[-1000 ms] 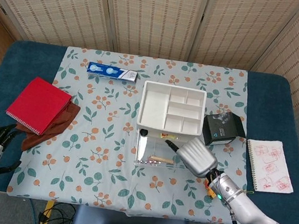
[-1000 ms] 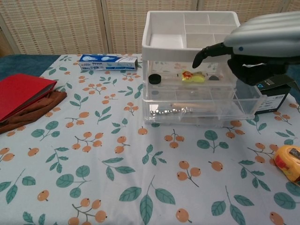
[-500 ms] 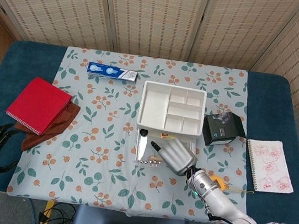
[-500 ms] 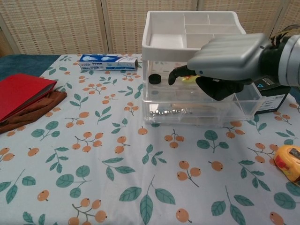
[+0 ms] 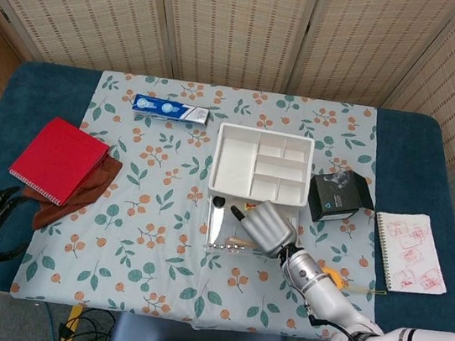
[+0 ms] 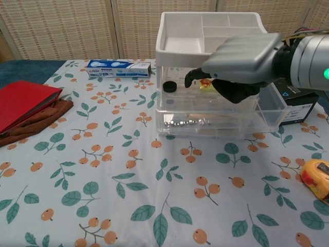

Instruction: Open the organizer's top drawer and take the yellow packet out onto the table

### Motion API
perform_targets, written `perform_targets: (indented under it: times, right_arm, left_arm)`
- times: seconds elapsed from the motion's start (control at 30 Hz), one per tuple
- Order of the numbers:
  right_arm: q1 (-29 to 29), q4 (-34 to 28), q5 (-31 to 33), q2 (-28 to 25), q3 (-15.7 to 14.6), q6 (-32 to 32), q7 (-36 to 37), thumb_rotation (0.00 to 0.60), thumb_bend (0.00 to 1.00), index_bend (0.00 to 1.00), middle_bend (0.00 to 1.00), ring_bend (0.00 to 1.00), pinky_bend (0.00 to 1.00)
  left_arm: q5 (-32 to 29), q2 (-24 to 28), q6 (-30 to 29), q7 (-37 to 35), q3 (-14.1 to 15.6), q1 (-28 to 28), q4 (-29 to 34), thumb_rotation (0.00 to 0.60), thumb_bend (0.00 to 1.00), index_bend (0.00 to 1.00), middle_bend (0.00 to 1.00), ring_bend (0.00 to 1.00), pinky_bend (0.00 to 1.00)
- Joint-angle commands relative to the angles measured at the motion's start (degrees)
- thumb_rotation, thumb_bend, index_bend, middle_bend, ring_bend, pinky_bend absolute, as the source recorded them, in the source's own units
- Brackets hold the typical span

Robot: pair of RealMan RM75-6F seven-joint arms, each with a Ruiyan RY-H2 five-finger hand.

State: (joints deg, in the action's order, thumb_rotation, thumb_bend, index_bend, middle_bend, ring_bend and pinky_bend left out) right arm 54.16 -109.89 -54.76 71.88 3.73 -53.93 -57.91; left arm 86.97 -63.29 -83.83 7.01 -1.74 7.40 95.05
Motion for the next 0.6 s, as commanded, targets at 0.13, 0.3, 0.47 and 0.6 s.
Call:
perform_targets:
  times: [0.13,0.3,0.47,0.6]
  right_arm:
    - [1.1,1.0,1.1,0.5,-0.5,-0.5,-0.2,0.600,1.00,0.14,0.98,1.00,1.00]
    - [1.5,0.5,2.1,0.0,-1.6,-0.9,-0.7,0.600,1.00,0.14,0.98,1.00,1.00]
    - [1.7,-0.1,2.7,-0.8,-2.4,-1.6,-0.6,0.600,1.00,0.14,0.98,1.00,1.00]
    - [1.4,-1.5,2.6,-2.0,-3.3,-1.9,0.2,0.600,1.00,0.14,0.98,1.00,1.00]
  left_arm:
    - [-0.1,0.1,0.2,-0.1,-0.1,0.1,0.0,0.600,0.18,0.20,0.13,0.15,0.13]
    - [-0.2,0.1,0.5,-0.2,-0.1,0.2,0.0,0.600,0.18,0.20,0.13,0.15,0.13]
    - [-0.2,0.0,0.5,-0.3,-0.1,0.2,-0.1,0.600,0.18,0.20,0.13,0.15,0.13]
    - [-0.3,-0.1,0.7,-0.4,-0.1,0.3,-0.2,0.600,0.18,0.20,0.13,0.15,0.13]
